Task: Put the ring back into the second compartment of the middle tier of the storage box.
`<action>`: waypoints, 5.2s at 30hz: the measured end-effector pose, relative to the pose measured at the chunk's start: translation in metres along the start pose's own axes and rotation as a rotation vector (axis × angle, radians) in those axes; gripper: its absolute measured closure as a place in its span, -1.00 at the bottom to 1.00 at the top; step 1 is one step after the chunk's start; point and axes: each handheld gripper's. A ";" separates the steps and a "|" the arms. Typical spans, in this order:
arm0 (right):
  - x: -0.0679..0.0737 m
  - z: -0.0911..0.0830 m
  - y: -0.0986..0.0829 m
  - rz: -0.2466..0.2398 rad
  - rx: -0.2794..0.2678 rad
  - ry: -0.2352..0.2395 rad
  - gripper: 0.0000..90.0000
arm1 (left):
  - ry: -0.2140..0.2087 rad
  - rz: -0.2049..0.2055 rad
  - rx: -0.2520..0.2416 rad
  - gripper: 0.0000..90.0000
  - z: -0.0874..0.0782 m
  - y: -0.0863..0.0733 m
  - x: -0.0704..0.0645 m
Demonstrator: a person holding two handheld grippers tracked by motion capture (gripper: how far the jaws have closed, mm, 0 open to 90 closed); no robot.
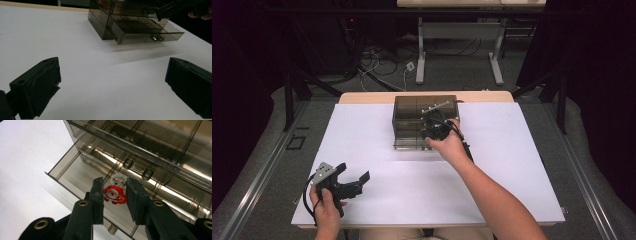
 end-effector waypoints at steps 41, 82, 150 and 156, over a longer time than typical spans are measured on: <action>-0.002 0.022 -0.002 0.024 0.087 -0.010 0.50 | -0.003 -0.001 0.002 -0.99 0.000 0.000 0.001; -0.005 0.011 -0.003 0.008 0.000 0.021 -0.20 | -0.004 -0.013 0.001 -0.99 0.001 -0.001 0.001; -0.069 -0.100 -0.150 0.057 -0.325 -0.127 -1.00 | 0.000 -0.007 0.010 -0.99 0.004 -0.001 -0.003; -0.074 -0.102 -0.173 0.068 -0.325 -0.158 -1.00 | 0.001 -0.007 0.012 -0.99 0.004 -0.001 -0.004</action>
Point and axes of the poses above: each handheld gripper's, and its own axes: z roughly forward along the jaws, y roughly out of its top, x roughly to its left, and after that the axes turned 2 degrees about x, right-handed
